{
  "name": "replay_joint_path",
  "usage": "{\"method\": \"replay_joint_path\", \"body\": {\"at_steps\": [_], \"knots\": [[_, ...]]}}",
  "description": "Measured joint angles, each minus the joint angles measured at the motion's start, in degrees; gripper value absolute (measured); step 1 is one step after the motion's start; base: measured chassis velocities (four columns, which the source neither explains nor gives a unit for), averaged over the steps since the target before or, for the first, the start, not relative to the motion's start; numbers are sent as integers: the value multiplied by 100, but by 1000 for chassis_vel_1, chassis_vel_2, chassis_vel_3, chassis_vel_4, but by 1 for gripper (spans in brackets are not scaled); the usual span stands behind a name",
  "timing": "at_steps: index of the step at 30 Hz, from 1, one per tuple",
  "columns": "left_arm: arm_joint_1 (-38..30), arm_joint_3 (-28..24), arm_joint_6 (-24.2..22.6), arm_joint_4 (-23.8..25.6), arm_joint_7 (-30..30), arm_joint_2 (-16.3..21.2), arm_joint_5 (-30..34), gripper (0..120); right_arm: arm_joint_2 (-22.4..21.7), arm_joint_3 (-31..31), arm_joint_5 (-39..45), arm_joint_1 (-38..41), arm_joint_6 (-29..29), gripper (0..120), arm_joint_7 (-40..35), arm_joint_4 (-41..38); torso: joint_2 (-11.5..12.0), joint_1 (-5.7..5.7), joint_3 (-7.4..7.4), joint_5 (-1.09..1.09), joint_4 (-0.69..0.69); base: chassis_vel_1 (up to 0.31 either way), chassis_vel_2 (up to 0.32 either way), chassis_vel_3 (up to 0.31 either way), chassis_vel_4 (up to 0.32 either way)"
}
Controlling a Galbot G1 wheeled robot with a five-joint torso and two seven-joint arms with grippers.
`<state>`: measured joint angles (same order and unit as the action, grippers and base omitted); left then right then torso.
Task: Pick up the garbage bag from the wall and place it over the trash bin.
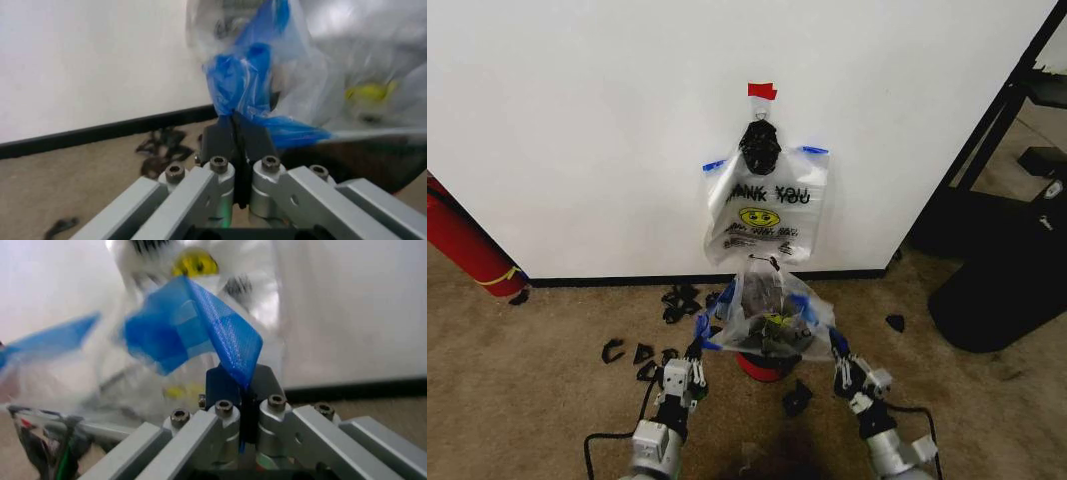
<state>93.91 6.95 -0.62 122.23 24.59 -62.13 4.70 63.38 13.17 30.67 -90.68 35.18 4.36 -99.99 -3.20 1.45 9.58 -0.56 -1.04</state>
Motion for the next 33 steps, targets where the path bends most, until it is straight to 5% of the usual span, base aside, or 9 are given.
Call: {"method": "replay_joint_path", "body": {"at_steps": [17,33], "knots": [[-678,-170,254,-1247,-130,-401,-716,0,824,107,501,1044,563,0,23,1619,0,0,0,0,0,0,0,0,0],[-691,-175,247,-1599,-276,-314,-996,0,1477,436,1110,1766,296,0,310,2210,0,0,1,0,0,0,0,0,0]]}}
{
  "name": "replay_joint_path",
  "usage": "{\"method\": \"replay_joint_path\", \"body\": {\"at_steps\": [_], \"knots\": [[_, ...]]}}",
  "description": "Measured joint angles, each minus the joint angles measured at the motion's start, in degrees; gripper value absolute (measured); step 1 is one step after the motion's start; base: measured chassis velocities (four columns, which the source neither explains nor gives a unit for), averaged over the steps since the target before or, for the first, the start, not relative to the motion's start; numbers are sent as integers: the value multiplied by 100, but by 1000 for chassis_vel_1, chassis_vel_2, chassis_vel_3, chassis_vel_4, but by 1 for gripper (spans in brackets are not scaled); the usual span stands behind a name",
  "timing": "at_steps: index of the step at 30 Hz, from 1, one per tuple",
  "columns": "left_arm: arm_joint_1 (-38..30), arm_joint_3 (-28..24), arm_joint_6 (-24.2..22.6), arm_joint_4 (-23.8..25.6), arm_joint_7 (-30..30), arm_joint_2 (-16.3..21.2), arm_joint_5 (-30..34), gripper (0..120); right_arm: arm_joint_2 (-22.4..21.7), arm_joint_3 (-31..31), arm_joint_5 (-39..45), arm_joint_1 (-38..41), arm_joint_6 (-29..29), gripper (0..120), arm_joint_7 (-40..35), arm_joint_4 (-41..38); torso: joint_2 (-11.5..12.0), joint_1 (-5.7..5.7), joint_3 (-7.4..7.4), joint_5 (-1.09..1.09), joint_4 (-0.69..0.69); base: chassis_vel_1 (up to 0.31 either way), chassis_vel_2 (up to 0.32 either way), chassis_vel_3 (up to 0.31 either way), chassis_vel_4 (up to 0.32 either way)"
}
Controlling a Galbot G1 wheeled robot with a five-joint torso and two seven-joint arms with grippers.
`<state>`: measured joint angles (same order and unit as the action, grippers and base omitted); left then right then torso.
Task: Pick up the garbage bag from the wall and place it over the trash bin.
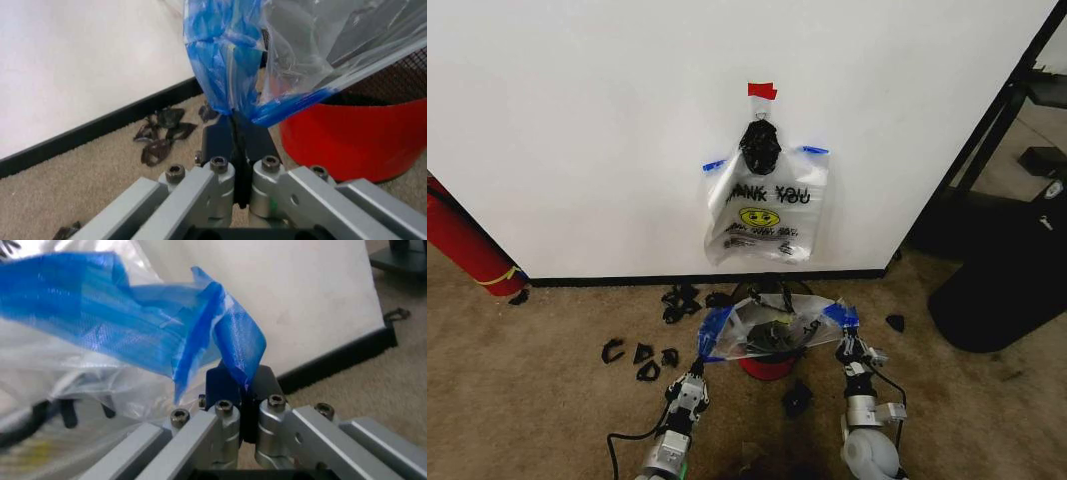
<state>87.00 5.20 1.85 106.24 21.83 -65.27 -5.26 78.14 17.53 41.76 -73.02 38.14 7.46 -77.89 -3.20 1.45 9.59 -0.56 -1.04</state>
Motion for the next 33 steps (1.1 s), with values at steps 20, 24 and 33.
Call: {"method": "replay_joint_path", "body": {"at_steps": [20,24,33], "knots": [[719,37,310,686,-261,550,158,28,-326,21,-1433,-521,-323,29,-642,-649,0,0,0,1,0,0,0,0,0],[1048,172,398,970,-352,873,-81,45,-668,147,-2461,-812,-629,46,-1528,-1023,0,0,0,1,0,0,0,0,0],[1378,471,914,1321,-731,1367,-125,73,-1107,285,-2955,-1505,-355,74,-1528,-1949,0,0,-1,0,0,0,0,0,0]]}}
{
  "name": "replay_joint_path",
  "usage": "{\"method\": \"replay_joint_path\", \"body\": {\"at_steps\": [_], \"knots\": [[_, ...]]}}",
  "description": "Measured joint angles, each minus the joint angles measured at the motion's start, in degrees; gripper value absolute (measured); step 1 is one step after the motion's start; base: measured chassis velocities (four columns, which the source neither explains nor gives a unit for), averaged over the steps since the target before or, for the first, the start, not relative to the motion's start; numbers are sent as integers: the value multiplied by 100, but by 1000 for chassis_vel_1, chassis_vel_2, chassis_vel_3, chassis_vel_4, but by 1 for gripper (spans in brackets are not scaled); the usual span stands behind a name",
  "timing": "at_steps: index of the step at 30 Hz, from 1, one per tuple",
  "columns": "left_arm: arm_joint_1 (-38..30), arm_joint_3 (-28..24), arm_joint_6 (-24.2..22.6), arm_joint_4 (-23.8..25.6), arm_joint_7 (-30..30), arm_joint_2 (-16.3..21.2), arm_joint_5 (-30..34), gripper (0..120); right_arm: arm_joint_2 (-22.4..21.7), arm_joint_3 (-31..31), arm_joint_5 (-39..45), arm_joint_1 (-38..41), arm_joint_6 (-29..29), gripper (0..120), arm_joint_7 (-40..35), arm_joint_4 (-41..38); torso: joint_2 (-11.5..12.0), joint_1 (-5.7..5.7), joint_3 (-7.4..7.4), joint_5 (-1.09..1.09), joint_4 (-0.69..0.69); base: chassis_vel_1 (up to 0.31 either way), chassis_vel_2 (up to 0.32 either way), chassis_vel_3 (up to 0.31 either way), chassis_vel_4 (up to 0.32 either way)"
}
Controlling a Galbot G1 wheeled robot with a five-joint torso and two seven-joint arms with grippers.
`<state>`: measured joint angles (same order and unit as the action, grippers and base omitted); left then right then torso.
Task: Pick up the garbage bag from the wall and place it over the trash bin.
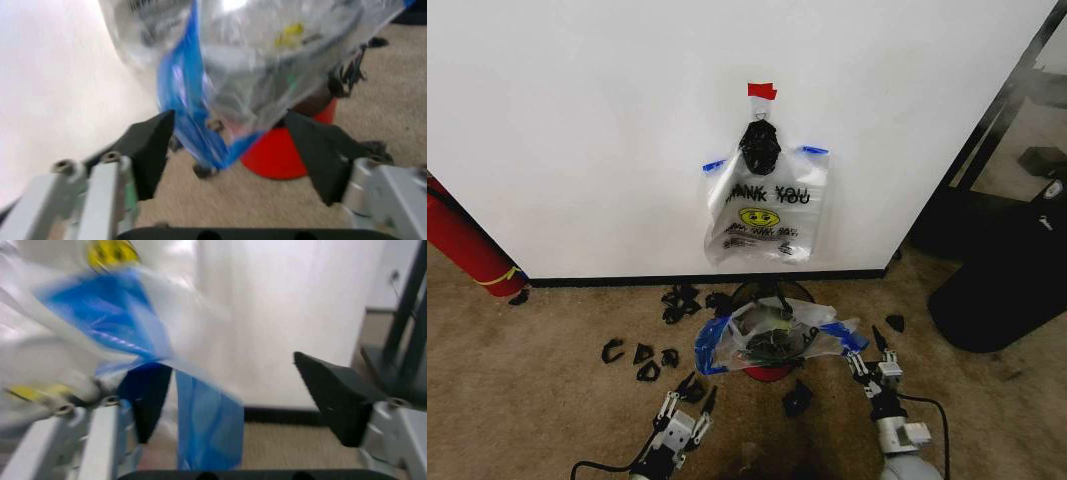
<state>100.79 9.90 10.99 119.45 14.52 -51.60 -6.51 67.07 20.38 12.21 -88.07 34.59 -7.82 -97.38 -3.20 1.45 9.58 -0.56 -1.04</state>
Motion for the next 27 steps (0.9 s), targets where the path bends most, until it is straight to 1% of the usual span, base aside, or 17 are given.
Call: {"method": "replay_joint_path", "body": {"at_steps": [2,4,5,6,7,8,11,13,15,16,18,20,21,22,23,26,27], "knots": [[7,101,138,121,-55,90,33,80,-66,34,-21,-162,269,81,376,-204,0,0,0,0,1,0,0,0,0],[-60,206,367,402,-266,213,313,90,-123,222,192,-323,952,91,1741,-458,0,0,0,1,1,0,0,0,0],[-125,215,421,477,-346,242,430,93,-127,278,256,-338,1072,94,2047,-530,0,0,0,2,2,0,0,0,0],[-345,221,478,630,-536,305,735,96,-134,364,359,-348,1206,98,2487,-691,0,0,0,0,1,0,0,0,0],[-522,221,482,696,-670,348,956,98,-139,414,427,-346,1244,99,2668,-812,0,0,0,0,1,0,0,0,0],[-522,221,482,696,-670,348,956,98,-139,414,427,-346,1244,99,2668,-812,0,0,0,0,1,0,0,0,0],[-1364,271,324,753,-1076,543,1764,100,-143,472,750,-106,1115,100,2874,-1218,0,0,0,-2,-3,0,0,0,0],[-1989,260,190,530,-1330,719,2373,100,-124,465,882,89,957,100,2858,-1429,0,0,0,3,7,0,0,0,0],[-2737,84,119,99,-1647,871,2886,100,-60,489,961,156,901,100,2882,-1631,1,0,1,-4,2,0,0,0,0],[-2737,84,119,99,-1647,871,2886,100,-60,489,961,156,901,100,2882,-1631,1,0,1,-4,2,0,0,0,0],[-3491,-111,73,-318,-1901,926,3206,100,19,494,977,220,912,100,3073,-1727,0,1,1,-1,-3,0,0,0,0],[-4020,-293,-91,-591,-2036,924,3470,100,87,471,976,327,1000,100,3407,-1682,0,1,1,1,-2,0,0,0,0],[-4309,-475,-231,-732,-2119,916,3604,100,120,487,979,356,1079,100,3654,-1601,0,1,1,2,4,0,0,0,0],[-4615,-718,-351,-902,-2167,898,3682,100,147,534,985,357,1161,100,3931,-1516,1,1,2,3,4,0,0,0,0],[-4615,-718,-351,-902,-2167,898,3682,100,147,534,985,357,1161,100,3931,-1516,1,1,2,3,4,0,0,0,0],[-5487,-1427,-562,-1512,-2172,724,3826,100,214,875,1249,264,1250,100,5194,-1360,1,1,2,0,-2,0,0,0,0],[-5650,-1540,-658,-1619,-2208,678,3884,100,242,956,1281,222,1251,100,5410,-1341,1,1,2,-1,-2,0,0,0,0]]}}
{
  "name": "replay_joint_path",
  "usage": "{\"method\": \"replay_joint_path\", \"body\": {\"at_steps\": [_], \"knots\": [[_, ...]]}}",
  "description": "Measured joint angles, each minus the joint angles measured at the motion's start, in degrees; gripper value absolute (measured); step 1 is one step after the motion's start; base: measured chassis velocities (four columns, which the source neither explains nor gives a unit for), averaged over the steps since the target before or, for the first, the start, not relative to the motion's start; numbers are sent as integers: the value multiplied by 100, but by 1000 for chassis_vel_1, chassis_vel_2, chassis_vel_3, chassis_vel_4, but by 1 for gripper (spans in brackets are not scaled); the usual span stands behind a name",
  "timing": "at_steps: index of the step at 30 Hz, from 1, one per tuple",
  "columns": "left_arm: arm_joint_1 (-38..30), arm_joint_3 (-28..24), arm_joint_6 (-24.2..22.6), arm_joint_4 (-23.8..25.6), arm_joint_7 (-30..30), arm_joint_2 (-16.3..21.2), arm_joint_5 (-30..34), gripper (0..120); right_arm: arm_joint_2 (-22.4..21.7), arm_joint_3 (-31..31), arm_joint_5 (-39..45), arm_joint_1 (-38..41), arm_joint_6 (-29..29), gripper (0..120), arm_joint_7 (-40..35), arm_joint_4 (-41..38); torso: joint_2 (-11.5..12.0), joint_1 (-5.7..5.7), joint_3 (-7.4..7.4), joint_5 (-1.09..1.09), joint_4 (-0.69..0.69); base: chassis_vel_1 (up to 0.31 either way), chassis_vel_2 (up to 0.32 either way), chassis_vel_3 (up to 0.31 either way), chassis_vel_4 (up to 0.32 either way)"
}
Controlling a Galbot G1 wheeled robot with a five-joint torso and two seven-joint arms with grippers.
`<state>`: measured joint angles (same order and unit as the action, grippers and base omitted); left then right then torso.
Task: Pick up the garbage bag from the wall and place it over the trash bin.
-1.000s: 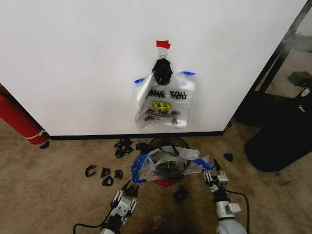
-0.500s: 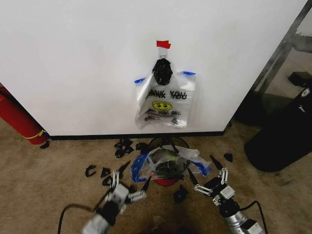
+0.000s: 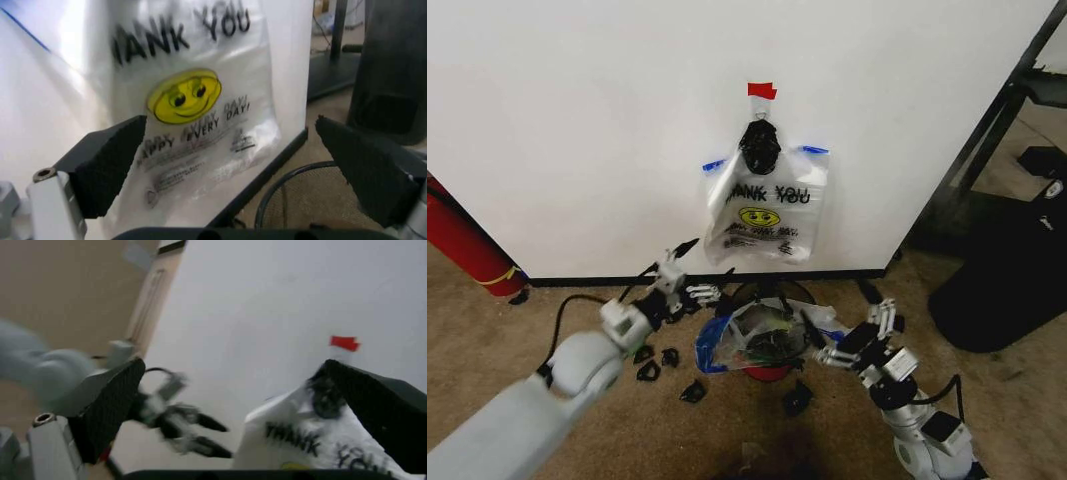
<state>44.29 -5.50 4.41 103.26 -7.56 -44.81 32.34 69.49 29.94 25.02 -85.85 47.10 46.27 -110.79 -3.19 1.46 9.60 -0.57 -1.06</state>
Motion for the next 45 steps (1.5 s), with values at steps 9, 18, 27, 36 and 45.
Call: {"method": "replay_joint_path", "body": {"at_steps": [9,18,27,36,45], "knots": [[-1371,-1163,-1319,-826,-219,-606,633,100,164,148,66,-155,3,100,-596,32,0,0,-1,2,2,0,0,0,0],[-2013,-1625,-3122,-1337,-217,-1080,187,100,292,-82,-668,-345,19,100,-2278,-177,0,-1,-2,2,2,0,0,0,0],[-2483,-1868,-3536,-1893,-286,-1566,134,100,450,-156,-885,-434,17,100,-2484,-145,0,-1,-1,2,4,0,0,0,0],[-2927,-2113,-4523,-2463,-428,-2116,135,98,592,-185,-1036,-574,10,100,-2458,-163,0,-1,-1,2,2,0,0,0,0],[-3021,-2146,-4707,-2812,-801,-2266,-127,75,619,-175,-1079,-691,7,100,-2464,-139,0,-1,-2,2,3,0,0,0,0]]}}
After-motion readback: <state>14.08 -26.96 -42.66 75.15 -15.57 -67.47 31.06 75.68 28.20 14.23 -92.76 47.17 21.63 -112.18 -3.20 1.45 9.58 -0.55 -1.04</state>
